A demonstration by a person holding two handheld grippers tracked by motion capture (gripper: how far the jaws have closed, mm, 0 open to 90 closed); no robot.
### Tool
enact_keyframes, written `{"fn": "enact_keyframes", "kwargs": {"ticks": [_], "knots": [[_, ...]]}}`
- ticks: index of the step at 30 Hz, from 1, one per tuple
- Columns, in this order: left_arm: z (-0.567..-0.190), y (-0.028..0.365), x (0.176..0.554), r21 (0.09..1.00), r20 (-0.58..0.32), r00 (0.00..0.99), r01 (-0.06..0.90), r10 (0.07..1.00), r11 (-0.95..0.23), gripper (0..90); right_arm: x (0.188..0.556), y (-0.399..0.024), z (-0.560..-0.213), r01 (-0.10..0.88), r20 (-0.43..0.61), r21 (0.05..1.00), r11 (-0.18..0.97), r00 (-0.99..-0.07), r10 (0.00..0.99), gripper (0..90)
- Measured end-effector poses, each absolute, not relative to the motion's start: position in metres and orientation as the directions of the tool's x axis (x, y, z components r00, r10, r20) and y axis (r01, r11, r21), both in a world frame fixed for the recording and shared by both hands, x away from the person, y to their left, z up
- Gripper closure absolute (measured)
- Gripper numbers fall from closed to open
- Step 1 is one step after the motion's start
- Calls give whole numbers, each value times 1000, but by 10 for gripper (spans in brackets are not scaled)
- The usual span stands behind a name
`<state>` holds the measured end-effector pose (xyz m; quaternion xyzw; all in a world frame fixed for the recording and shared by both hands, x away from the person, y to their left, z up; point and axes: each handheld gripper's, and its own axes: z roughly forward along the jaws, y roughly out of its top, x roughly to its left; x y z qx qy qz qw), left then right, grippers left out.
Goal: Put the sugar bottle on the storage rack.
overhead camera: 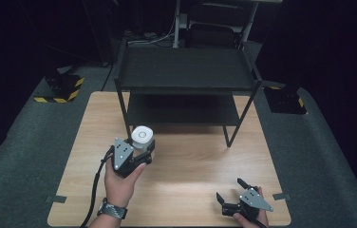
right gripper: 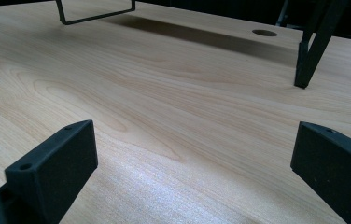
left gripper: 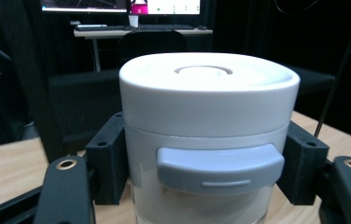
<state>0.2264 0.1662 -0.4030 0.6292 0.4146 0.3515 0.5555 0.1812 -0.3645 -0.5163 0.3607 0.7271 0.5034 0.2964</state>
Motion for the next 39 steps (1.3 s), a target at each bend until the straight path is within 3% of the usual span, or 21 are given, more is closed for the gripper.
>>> {"fn": "enact_keyframes", "kwargs": {"ticks": [19,39], "knots": [[-351,144,268,995,3,390,90,921,-41,315,181,-365,-517,222,-68,947,231,-567,821,5],[-345,125,309,993,7,357,105,934,-48,315,181,-367,-518,216,-68,949,230,-570,819,5]]}}
